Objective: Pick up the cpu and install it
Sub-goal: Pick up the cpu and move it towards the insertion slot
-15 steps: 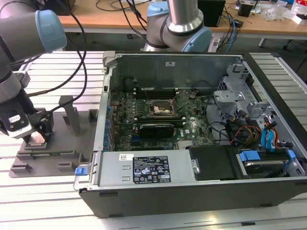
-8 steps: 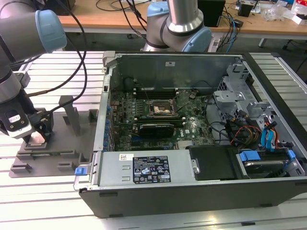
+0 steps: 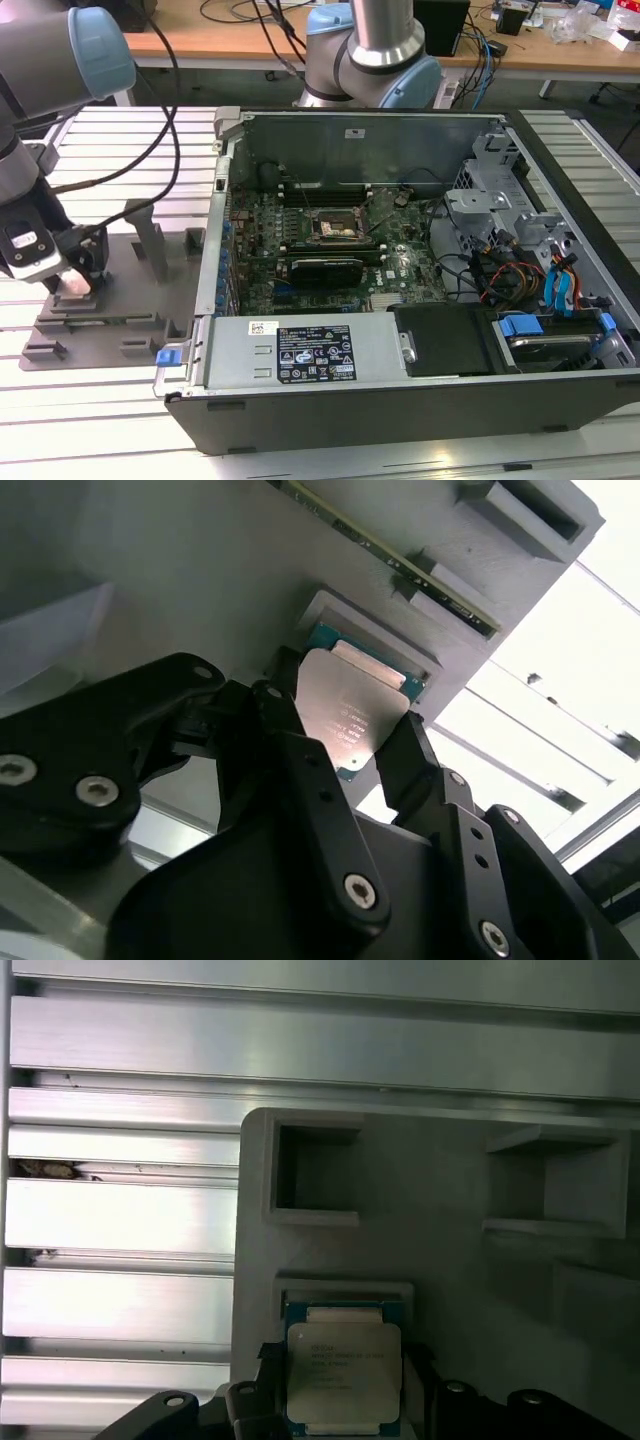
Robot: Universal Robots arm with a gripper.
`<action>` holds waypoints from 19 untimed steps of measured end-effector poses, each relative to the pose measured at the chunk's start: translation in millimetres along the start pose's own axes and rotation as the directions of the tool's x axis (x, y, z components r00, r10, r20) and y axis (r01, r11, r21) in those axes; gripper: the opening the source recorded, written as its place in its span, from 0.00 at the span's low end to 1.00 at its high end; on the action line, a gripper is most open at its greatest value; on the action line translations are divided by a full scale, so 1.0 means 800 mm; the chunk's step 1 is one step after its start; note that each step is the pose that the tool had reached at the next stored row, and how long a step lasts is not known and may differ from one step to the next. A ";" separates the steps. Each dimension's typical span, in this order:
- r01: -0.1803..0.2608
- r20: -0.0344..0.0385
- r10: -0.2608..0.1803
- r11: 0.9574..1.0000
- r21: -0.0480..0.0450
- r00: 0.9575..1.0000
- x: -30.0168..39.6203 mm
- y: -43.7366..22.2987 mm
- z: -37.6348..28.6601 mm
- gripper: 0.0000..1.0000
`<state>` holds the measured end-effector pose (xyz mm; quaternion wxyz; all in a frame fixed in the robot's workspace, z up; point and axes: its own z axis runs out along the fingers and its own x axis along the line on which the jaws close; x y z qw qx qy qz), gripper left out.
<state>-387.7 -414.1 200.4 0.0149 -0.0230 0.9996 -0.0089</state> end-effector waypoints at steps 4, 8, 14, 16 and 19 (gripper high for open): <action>0.000 0.000 0.000 1.000 0.000 1.000 -0.0003 -0.0001 -0.0096 0.55; 0.000 0.000 0.000 1.000 0.000 1.000 -0.0005 -0.0002 -0.0167 0.55; 0.000 0.000 0.000 1.000 0.000 1.000 -0.0008 -0.0004 -0.0299 0.55; 0.000 0.000 0.000 1.000 0.000 1.000 -0.0009 -0.0005 -0.0328 0.55; 0.000 0.000 0.000 1.000 0.000 1.000 -0.0012 -0.0006 -0.0397 0.55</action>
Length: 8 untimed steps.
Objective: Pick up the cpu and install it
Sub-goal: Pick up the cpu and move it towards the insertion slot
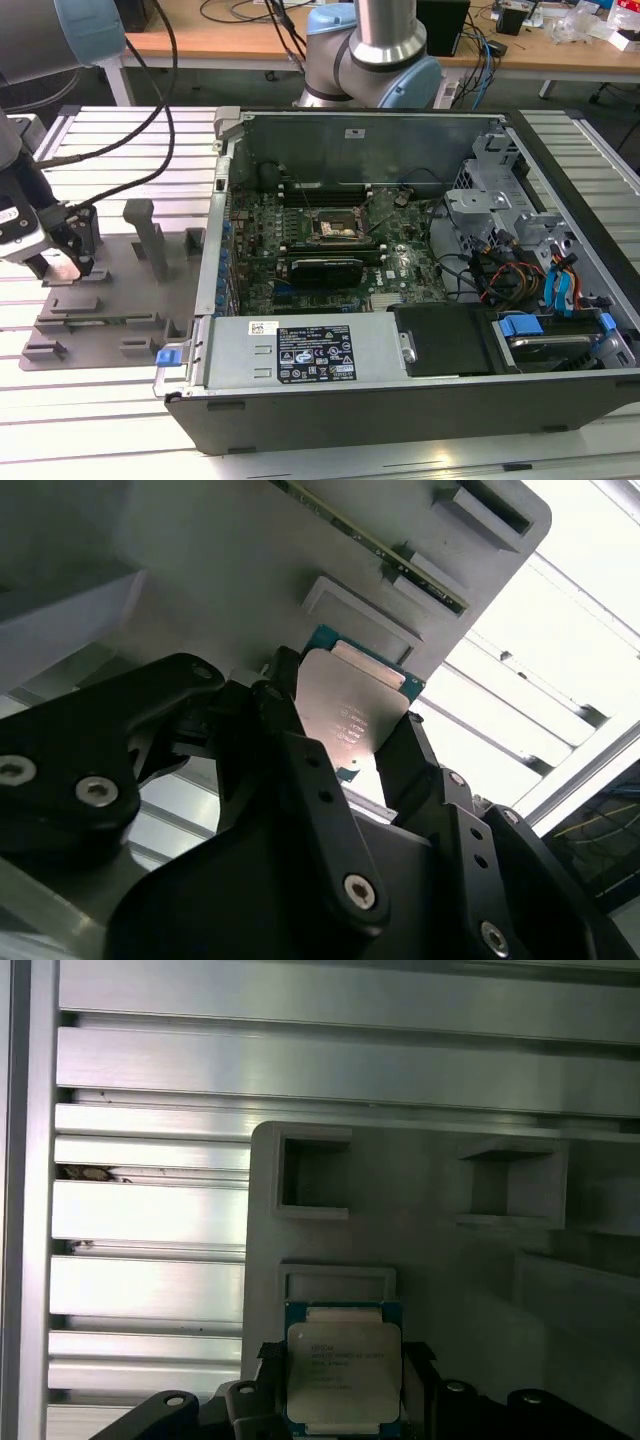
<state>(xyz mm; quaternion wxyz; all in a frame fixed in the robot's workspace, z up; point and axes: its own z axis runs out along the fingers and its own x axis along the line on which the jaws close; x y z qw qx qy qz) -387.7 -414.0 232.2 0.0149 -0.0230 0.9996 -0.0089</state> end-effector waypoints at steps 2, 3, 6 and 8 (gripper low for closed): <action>0.000 0.000 0.000 1.000 0.000 1.000 -0.0001 -0.0001 -0.0059 0.55; 0.000 0.000 0.000 1.000 0.000 1.000 -0.0002 -0.0002 -0.0091 0.55; 0.000 0.000 0.000 1.000 0.000 1.000 -0.0005 -0.0003 -0.0182 0.55; 0.000 0.000 0.000 1.000 0.000 1.000 -0.0007 -0.0001 -0.0228 0.55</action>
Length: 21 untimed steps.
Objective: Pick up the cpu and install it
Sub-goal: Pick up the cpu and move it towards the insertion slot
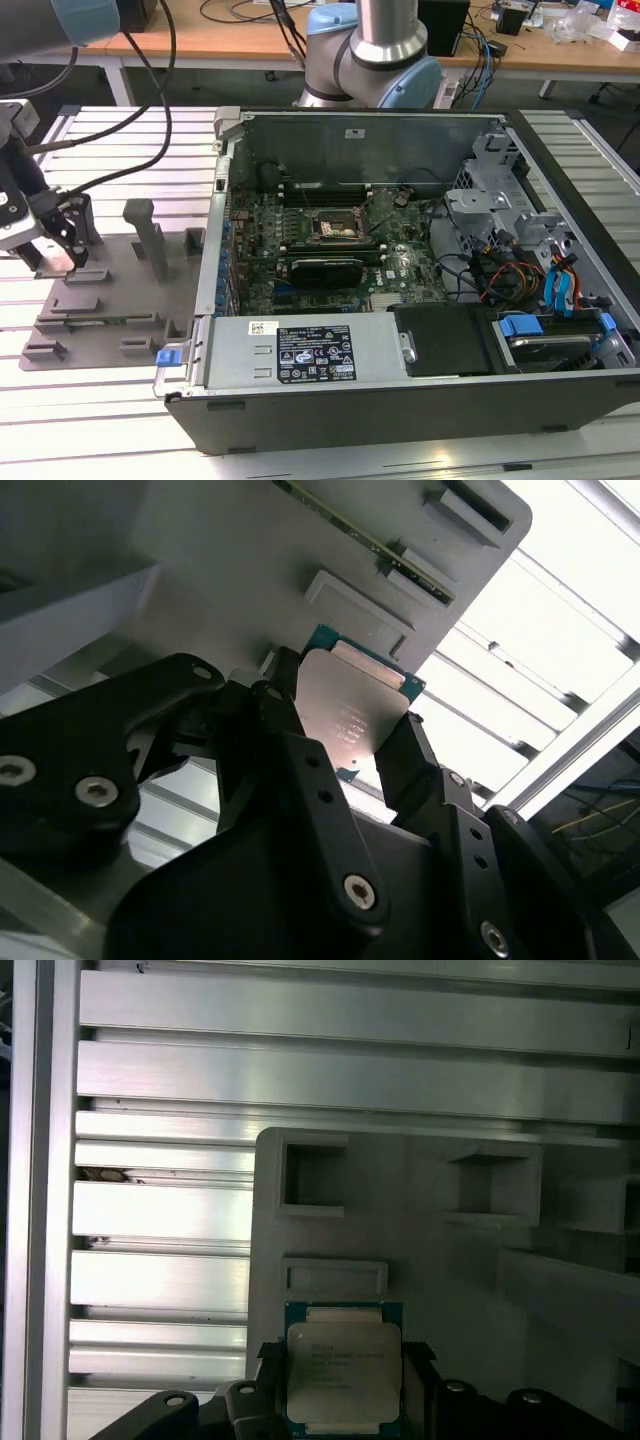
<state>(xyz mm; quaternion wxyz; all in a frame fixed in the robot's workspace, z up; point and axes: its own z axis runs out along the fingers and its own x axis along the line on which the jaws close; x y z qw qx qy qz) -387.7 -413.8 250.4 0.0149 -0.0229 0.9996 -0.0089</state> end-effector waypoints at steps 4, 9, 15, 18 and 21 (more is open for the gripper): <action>0.000 0.000 0.000 1.000 0.000 1.000 -0.0002 0.0019 -0.0046 0.55; 0.000 0.000 0.000 1.000 0.000 1.000 -0.0006 0.0020 -0.0175 0.55; 0.000 0.000 0.000 1.000 0.000 1.000 -0.0011 0.0017 -0.0358 0.55; 0.000 0.000 0.000 1.000 0.000 1.000 -0.0013 0.0016 -0.0423 0.55; 0.000 0.000 0.000 1.000 0.000 1.000 -0.0016 0.0014 -0.0520 0.55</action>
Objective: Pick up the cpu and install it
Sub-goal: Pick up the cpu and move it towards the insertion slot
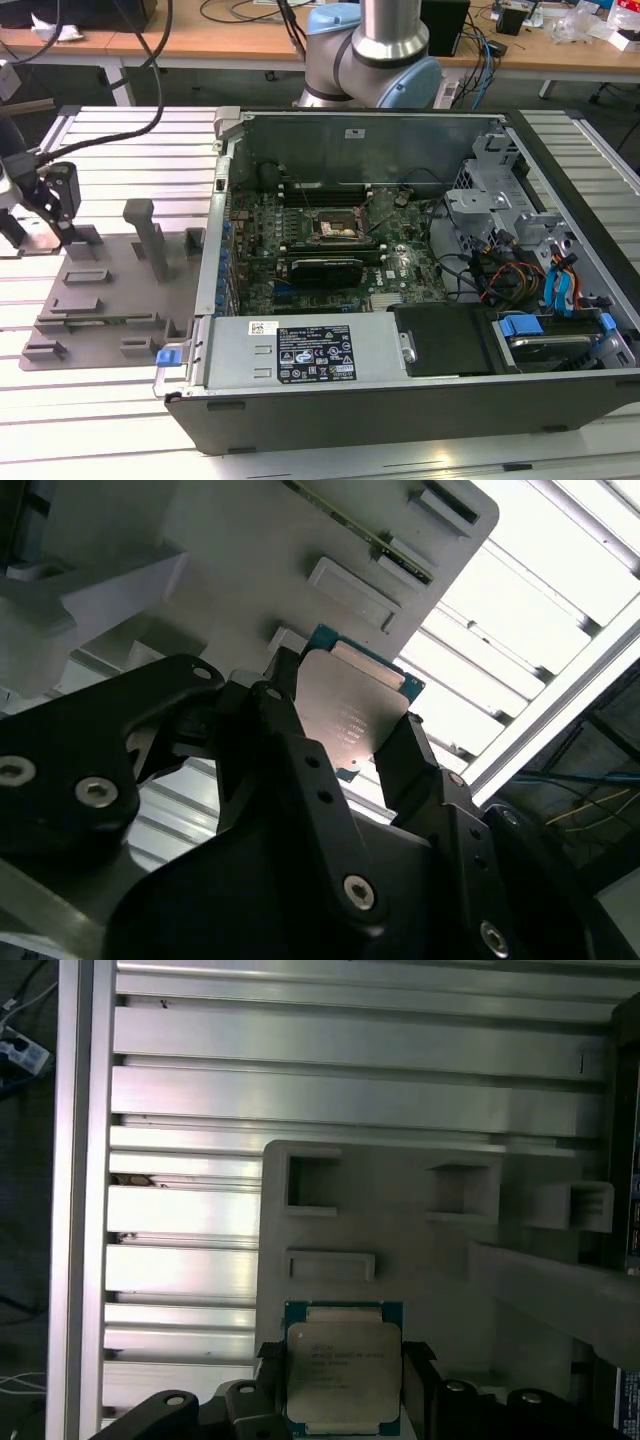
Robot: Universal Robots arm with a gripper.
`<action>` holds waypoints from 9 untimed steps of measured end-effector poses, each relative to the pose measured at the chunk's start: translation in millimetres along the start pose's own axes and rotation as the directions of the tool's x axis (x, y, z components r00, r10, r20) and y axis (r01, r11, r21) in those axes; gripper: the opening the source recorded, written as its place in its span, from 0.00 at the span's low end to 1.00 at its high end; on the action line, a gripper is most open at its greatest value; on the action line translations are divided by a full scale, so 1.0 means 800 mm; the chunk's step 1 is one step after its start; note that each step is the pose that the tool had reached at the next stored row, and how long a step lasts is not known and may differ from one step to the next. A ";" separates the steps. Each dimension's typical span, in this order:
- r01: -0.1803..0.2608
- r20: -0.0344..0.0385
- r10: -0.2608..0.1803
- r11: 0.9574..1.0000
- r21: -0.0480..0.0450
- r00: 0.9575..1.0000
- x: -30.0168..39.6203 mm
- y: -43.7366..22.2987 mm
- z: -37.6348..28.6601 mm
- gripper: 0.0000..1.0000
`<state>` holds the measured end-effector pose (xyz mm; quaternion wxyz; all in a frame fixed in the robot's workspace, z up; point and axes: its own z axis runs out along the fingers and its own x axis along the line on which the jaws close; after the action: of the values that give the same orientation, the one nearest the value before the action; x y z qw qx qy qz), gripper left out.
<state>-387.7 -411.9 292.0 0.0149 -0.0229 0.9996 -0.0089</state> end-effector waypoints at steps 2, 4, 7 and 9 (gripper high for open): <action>0.000 0.000 0.000 1.000 0.000 1.000 -0.0002 -0.0001 -0.0067 0.55; 0.000 0.000 0.000 1.000 0.000 1.000 -0.0003 -0.0002 -0.0104 0.55; 0.000 0.000 0.000 1.000 0.000 1.000 -0.0005 -0.0003 -0.0159 0.55; 0.000 0.000 0.000 1.000 0.000 1.000 -0.0005 -0.0003 -0.0185 0.55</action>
<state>-387.8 -411.9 306.8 0.0149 -0.0230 0.9996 -0.0089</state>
